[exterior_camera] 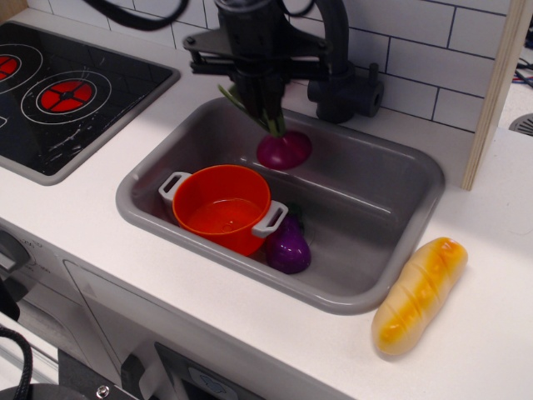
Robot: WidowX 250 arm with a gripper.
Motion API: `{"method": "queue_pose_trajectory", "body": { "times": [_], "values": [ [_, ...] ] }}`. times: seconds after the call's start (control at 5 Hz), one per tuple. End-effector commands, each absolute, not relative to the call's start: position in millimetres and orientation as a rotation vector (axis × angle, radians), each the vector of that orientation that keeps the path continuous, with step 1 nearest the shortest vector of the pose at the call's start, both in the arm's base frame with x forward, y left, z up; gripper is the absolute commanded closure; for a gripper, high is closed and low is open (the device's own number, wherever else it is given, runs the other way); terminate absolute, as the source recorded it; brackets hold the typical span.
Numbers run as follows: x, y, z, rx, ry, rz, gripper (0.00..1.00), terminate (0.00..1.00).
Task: Take beet from pot sink
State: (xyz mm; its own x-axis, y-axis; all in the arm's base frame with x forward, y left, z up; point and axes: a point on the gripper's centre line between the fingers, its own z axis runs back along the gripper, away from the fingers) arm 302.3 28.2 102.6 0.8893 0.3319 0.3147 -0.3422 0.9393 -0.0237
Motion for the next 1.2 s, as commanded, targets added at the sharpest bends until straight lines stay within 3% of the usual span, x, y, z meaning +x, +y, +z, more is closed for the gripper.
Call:
{"method": "queue_pose_trajectory", "body": {
  "times": [0.0,0.4,0.6,1.0],
  "values": [
    [316.6,6.3,81.8,0.054,-0.360,0.328,1.00,0.00],
    [318.6,-18.1,61.2,0.035,-0.363,0.308,1.00,0.00],
    [320.8,-18.7,55.6,0.061,-0.343,0.310,0.00,0.00],
    [319.0,-11.8,76.5,0.007,-0.362,0.344,0.00,0.00]
  ]
}}
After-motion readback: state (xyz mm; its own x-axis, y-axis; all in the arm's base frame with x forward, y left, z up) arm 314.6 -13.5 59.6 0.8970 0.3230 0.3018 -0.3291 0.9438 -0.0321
